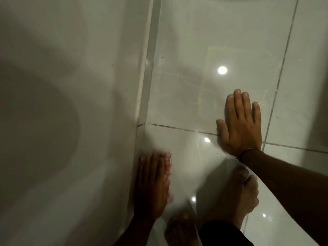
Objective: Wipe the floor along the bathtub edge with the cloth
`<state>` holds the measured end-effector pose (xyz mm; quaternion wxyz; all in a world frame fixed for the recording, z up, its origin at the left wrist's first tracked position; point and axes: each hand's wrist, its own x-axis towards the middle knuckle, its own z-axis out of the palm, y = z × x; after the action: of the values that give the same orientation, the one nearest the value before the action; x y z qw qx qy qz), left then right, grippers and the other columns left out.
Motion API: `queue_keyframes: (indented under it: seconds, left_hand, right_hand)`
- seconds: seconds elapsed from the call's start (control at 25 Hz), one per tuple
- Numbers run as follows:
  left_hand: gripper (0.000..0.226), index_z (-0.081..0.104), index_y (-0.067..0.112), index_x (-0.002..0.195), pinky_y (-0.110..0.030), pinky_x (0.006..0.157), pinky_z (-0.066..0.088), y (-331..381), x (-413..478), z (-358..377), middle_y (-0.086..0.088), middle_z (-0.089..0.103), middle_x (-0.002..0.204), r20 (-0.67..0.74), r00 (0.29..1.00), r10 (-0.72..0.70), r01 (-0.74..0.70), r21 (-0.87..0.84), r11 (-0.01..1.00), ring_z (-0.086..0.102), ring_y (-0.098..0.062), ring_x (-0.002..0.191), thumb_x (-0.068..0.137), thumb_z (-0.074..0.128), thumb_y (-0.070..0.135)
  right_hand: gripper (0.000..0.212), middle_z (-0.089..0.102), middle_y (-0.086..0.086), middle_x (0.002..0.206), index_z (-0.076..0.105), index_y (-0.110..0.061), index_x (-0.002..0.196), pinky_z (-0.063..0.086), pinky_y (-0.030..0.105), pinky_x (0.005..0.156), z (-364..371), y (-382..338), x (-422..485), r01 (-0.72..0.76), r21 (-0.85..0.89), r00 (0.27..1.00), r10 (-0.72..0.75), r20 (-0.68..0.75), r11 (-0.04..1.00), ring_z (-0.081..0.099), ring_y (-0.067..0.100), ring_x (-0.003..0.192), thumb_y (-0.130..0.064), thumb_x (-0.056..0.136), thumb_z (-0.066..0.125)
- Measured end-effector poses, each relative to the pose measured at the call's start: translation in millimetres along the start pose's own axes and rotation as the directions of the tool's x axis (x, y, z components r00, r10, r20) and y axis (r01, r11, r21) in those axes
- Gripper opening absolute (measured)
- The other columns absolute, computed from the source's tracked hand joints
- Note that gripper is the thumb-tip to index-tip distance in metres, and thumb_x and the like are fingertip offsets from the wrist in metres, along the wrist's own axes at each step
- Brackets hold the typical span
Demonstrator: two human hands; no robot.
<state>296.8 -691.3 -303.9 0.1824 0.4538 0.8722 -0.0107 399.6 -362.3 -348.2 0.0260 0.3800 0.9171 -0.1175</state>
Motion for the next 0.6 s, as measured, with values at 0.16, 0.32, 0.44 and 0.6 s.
queue_keyframes:
  seconds: [0.16,0.32,0.44,0.6]
  left_hand:
    - [0.073,0.029,0.007,0.163,-0.062,0.126,0.030,-3.7,-37.9,11.2,-0.019,0.034,0.169,0.051,0.999,-0.003,0.003,-0.002,1.000,0.036,-0.045,0.155,0.101,0.051,0.037]
    - [0.075,0.031,0.008,0.164,-0.060,0.131,0.020,-2.3,20.2,-3.7,-0.021,0.029,0.171,0.021,0.999,0.038,-0.038,0.024,0.999,0.031,-0.045,0.157,0.099,0.053,0.039]
    - [0.067,0.027,0.008,0.166,-0.062,0.128,0.024,7.7,121.4,-30.0,-0.023,0.035,0.169,-0.135,0.985,0.107,-0.106,0.013,0.994,0.029,-0.043,0.159,0.105,0.040,0.032]
    - [0.075,0.016,0.009,0.167,-0.059,0.130,0.022,11.5,250.0,-64.9,-0.021,0.023,0.174,-0.165,0.985,0.053,-0.050,0.024,0.998,0.021,-0.041,0.161,0.101,0.022,0.046]
  right_hand:
    - [0.082,0.004,0.014,0.184,0.008,-0.010,0.175,-0.003,0.050,0.137,1.7,1.0,1.3,-0.005,-0.005,1.000,0.005,0.000,1.000,0.001,0.031,0.171,-0.055,0.108,0.021]
    - [0.082,0.004,0.013,0.184,0.007,-0.011,0.175,0.000,0.052,0.137,3.6,1.9,-0.4,0.007,-0.008,1.000,-0.007,-0.017,1.000,0.001,0.030,0.171,-0.057,0.108,0.016]
    - [0.082,0.003,0.013,0.185,0.007,-0.011,0.175,0.002,0.054,0.137,7.1,3.5,0.4,0.005,-0.021,1.000,-0.005,-0.018,1.000,0.000,0.030,0.171,-0.057,0.109,0.015]
    - [0.082,0.002,0.012,0.185,0.007,-0.012,0.175,0.003,0.054,0.137,9.4,4.9,1.1,0.007,-0.025,1.000,-0.007,-0.017,1.000,-0.001,0.029,0.171,-0.059,0.109,0.014]
